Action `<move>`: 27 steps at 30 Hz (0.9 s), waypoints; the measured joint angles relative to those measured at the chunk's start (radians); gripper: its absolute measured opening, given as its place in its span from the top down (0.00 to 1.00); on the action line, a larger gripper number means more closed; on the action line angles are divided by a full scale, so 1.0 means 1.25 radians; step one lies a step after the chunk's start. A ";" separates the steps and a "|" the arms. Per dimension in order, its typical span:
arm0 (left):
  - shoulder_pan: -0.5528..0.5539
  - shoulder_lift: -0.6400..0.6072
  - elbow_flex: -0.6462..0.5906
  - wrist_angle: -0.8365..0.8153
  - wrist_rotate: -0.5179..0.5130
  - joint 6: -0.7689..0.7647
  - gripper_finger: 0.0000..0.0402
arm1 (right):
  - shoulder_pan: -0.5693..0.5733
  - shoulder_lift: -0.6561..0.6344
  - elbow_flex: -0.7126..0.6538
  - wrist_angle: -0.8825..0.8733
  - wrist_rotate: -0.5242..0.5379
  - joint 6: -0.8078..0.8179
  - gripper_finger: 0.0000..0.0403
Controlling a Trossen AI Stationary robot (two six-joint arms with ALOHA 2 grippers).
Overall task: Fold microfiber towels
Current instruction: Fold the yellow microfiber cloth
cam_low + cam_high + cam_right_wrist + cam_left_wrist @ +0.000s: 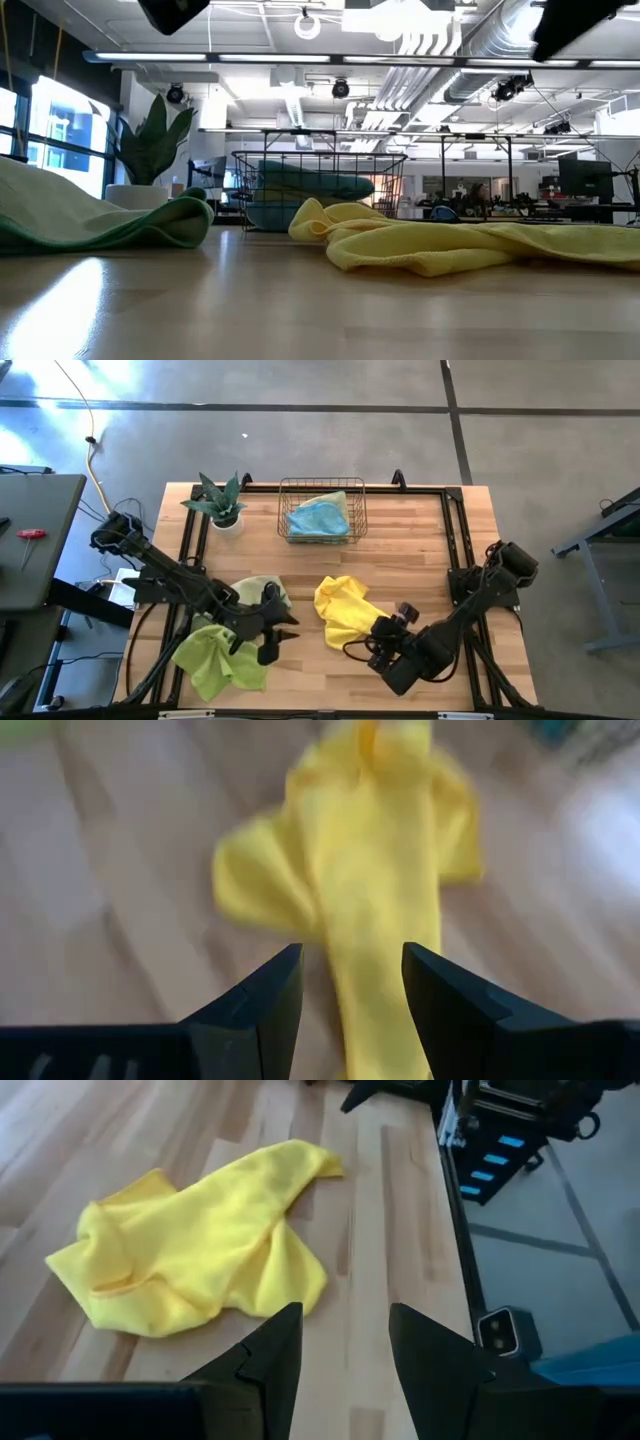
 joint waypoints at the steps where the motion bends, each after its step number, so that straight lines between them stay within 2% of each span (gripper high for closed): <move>1: 0.004 0.000 0.000 0.000 0.000 0.000 0.65 | 0.000 -0.001 0.000 -0.007 -0.033 0.000 0.59; 6: 0.028 0.000 0.000 0.016 0.014 0.006 0.65 | 0.005 -0.006 0.000 -0.040 -0.184 -0.002 0.59; 10: 0.040 0.000 0.000 0.031 0.043 0.006 0.65 | 0.006 -0.006 0.000 -0.042 -0.251 -0.002 0.59; 22: 0.044 0.000 0.000 0.030 0.026 0.011 0.65 | 0.005 -0.006 0.000 -0.042 -0.262 -0.002 0.59; 27: 0.060 0.000 0.000 0.030 0.058 0.095 0.65 | 0.005 -0.006 0.000 -0.035 -0.262 -0.002 0.59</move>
